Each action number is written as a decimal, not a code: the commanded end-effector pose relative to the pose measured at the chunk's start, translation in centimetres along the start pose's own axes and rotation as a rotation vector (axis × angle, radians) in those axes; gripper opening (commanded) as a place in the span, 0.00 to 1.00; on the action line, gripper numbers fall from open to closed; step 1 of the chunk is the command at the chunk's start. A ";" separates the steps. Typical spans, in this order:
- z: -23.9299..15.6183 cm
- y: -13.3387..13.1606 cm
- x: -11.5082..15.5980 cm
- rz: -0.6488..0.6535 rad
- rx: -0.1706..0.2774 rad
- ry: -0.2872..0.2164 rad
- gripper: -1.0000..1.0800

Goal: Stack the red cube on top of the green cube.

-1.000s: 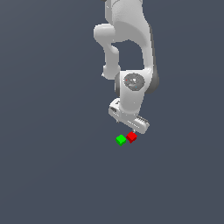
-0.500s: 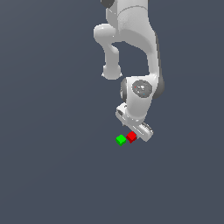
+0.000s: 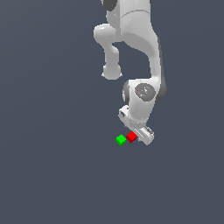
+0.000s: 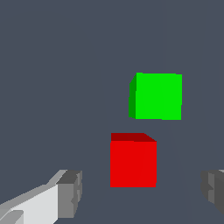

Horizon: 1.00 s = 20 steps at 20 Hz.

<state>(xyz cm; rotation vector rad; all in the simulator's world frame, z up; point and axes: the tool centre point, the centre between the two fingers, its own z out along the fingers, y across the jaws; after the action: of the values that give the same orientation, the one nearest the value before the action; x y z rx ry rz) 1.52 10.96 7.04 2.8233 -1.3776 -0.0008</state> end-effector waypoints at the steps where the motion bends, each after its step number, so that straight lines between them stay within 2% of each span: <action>1: 0.0 0.0 0.0 0.000 0.000 0.000 0.96; 6: 0.9 0.0 0.0 0.002 0.000 0.000 0.96; 14: 4.5 0.0 0.0 0.008 0.000 0.000 0.96; 19: 5.1 -0.1 0.1 0.008 0.000 0.000 0.96; 20: 5.1 -0.1 0.1 0.008 0.000 0.000 0.00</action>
<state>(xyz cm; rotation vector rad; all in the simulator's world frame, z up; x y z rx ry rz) 1.60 10.96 2.02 2.8172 -1.3886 -0.0017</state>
